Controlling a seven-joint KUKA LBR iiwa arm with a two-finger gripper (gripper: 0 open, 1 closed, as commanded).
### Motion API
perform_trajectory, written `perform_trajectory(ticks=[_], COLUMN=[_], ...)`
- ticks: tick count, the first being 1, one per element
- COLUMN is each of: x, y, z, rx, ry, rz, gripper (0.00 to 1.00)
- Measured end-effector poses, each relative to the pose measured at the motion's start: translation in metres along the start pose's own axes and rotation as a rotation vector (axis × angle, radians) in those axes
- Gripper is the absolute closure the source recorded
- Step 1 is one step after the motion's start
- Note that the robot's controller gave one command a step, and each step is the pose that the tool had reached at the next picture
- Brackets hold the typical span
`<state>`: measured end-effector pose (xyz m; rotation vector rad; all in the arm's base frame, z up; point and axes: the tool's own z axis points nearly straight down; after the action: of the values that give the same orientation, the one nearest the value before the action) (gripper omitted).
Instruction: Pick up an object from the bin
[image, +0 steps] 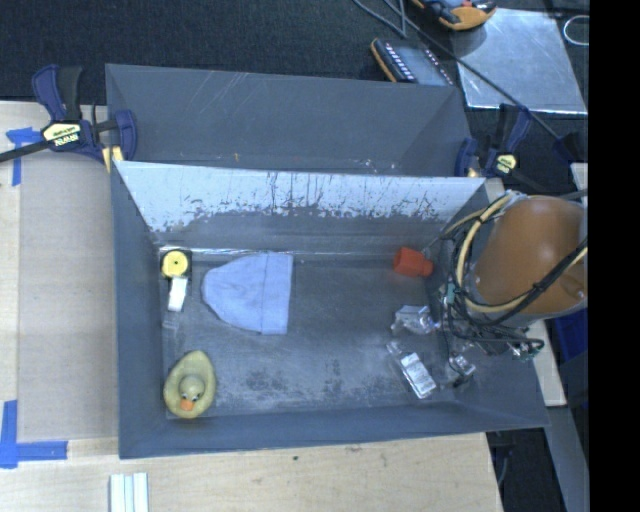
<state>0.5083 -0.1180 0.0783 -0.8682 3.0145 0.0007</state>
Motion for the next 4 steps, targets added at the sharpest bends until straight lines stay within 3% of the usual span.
perform_trajectory(ticks=[1, 2, 3, 4], x=[-0.009, 0.021, 0.020, 0.020], y=[0.018, 0.012, 0.012, 0.012], z=[0.005, 0.000, 0.000, 0.000], rx=[-0.001, -0.002, -0.002, -0.001], ry=[0.003, 0.002, 0.002, 0.002], rz=[-0.123, 0.190, 0.189, 0.188], gripper=[0.00, 1.00, 0.00, 1.00])
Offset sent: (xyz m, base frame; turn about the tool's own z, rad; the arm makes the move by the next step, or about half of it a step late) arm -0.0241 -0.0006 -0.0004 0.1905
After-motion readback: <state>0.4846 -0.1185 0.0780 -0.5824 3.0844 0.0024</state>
